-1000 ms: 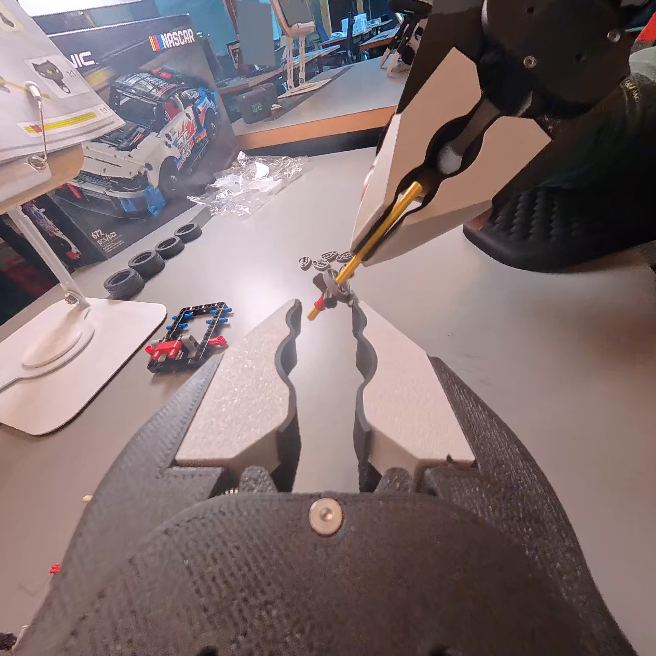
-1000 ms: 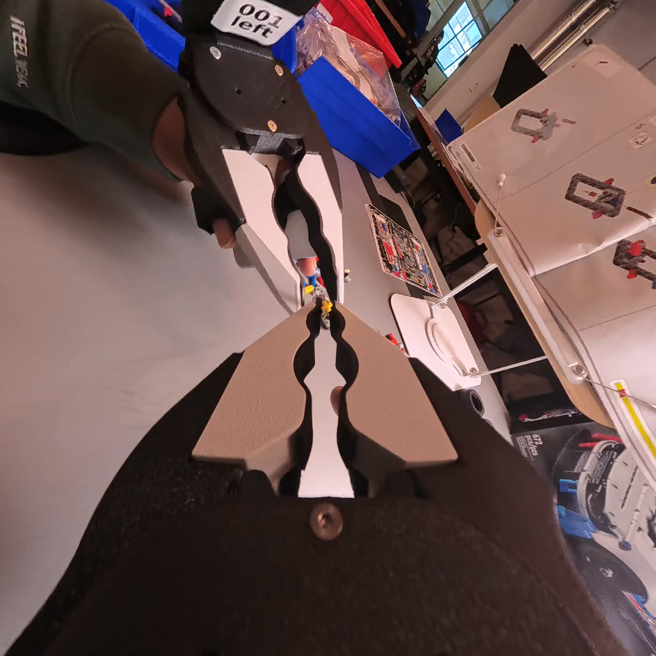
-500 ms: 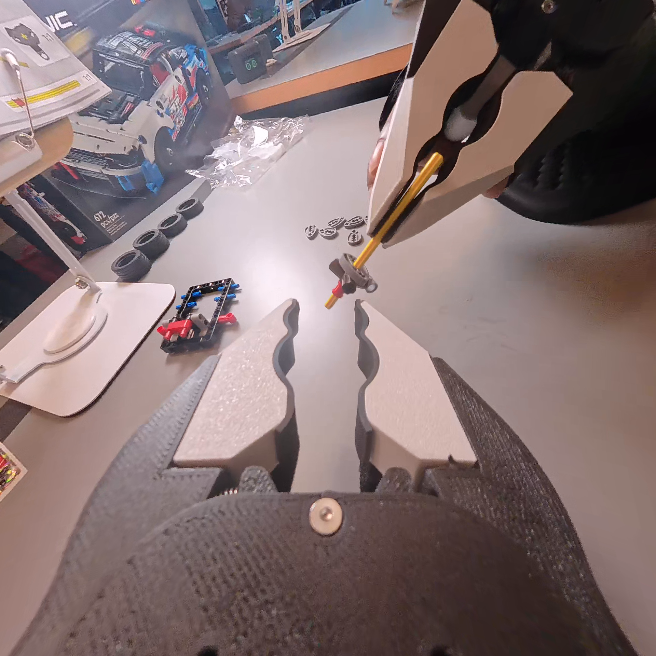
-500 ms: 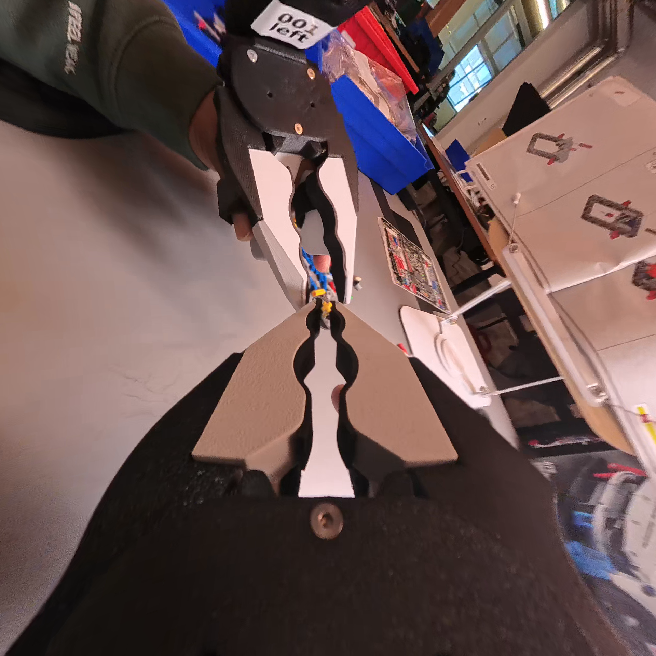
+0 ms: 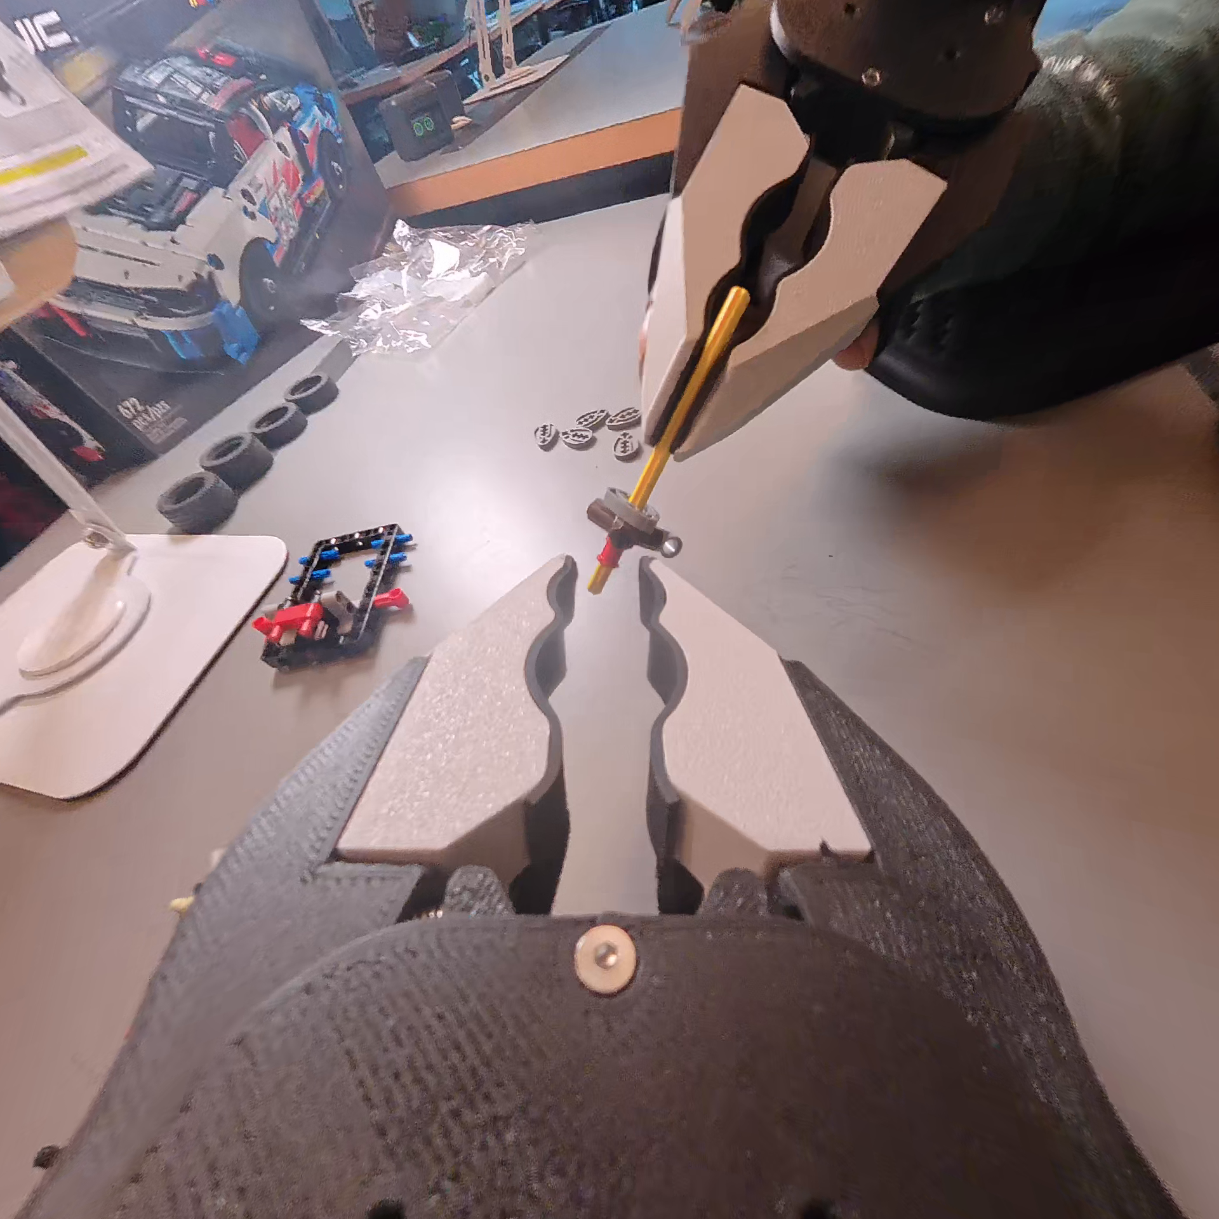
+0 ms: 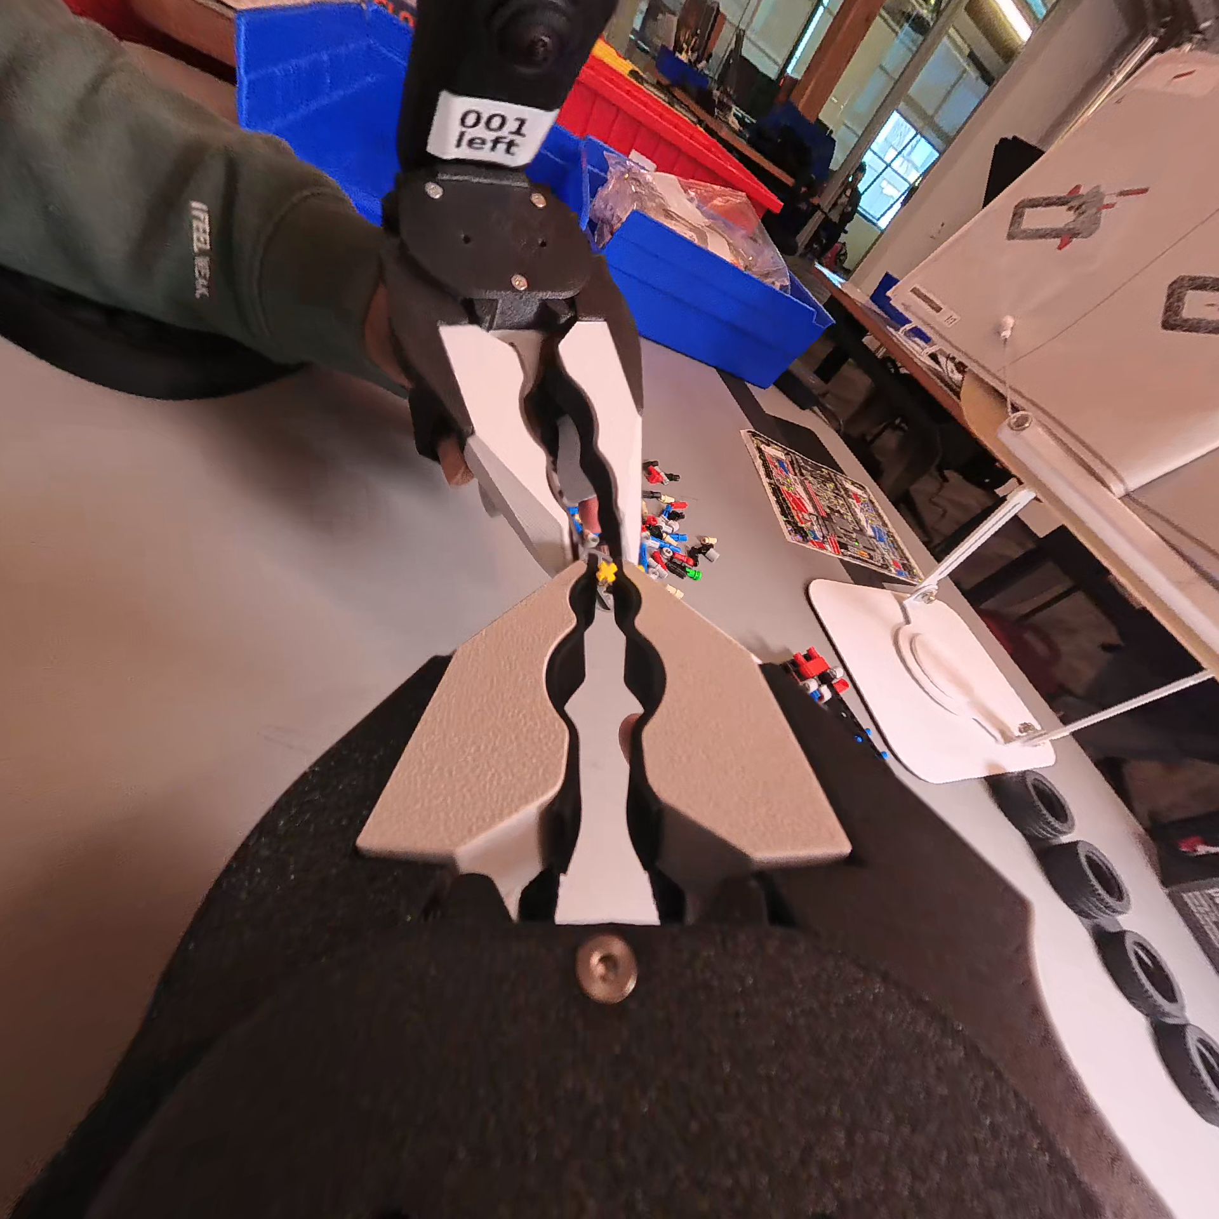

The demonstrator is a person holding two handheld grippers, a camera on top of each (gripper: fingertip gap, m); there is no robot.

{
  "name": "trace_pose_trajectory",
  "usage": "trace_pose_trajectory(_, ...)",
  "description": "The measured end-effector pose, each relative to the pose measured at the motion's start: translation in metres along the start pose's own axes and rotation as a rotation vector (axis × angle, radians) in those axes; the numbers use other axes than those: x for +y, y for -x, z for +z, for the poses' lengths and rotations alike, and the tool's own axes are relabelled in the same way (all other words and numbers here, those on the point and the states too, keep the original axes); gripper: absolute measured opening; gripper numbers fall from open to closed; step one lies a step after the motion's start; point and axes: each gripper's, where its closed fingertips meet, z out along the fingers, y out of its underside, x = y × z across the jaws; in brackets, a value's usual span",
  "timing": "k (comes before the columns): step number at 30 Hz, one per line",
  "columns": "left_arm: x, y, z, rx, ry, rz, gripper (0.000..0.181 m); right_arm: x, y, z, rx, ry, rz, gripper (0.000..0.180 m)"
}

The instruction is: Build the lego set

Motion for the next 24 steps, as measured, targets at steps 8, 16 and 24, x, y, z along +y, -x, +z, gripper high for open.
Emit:
trace_pose_trajectory(8,0.0,0.007,-0.005,0.022,-0.032,-0.089,0.023,0.009,-0.006,-0.001,0.018,-0.001,0.016,0.002)
trace_pose_trajectory(16,-0.002,0.003,0.0,-0.003,-0.03,-0.039,0.008,-0.003,-0.004,-0.004,-0.01,-0.099,0.115,0.002)
trace_pose_trajectory(24,-0.015,0.005,-0.005,-0.046,-0.061,0.036,0.004,-0.011,-0.015,-0.011,0.001,-0.166,0.198,0.003)
